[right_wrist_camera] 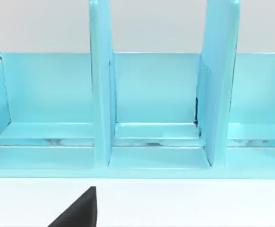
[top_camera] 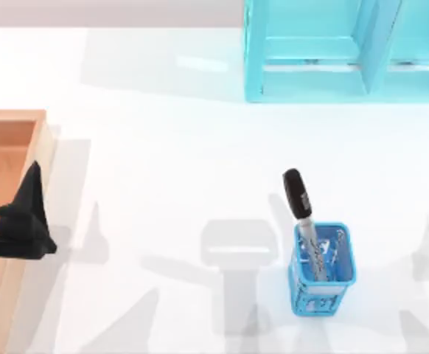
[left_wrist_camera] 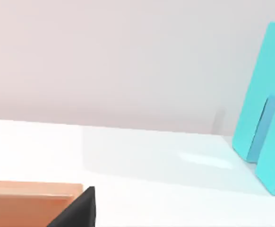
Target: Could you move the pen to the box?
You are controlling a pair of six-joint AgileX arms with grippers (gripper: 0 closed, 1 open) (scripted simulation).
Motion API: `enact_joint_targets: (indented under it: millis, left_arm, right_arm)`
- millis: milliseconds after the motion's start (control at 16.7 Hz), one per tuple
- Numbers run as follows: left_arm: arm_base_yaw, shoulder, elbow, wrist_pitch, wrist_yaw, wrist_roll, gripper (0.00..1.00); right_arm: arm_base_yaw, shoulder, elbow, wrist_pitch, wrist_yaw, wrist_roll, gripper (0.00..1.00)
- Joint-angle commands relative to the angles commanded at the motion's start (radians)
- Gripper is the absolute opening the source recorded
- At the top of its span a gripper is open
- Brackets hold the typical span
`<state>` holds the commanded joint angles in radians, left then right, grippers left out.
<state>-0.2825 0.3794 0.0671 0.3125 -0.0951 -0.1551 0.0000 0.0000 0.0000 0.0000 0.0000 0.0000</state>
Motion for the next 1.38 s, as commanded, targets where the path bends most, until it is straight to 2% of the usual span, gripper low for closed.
enact_joint_targets:
  millis: [540,840,1080,1380]
  left_arm:
    - [-0.543,0.896,0.13,0.611,-0.195,-0.297,1.0]
    - [-0.786,1.277,0.188,0.881,-0.278,-0.431,1.0]
    - [-0.892,1.424,0.215,1.001,-0.314,-0.488,1.0]
    - [-0.904,1.44,0.219,1.015,-0.319,-0.495,1.0]
  right_arm:
    - [0.0,0.0,0.0,0.0,0.0,0.0,1.0]
    - [0.0,0.0,0.0,0.0,0.0,0.0,1.0]
    - [0.0,0.0,0.0,0.0,0.0,0.0,1.0]
    - [0.0,0.0,0.0,0.0,0.0,0.0,1.0]
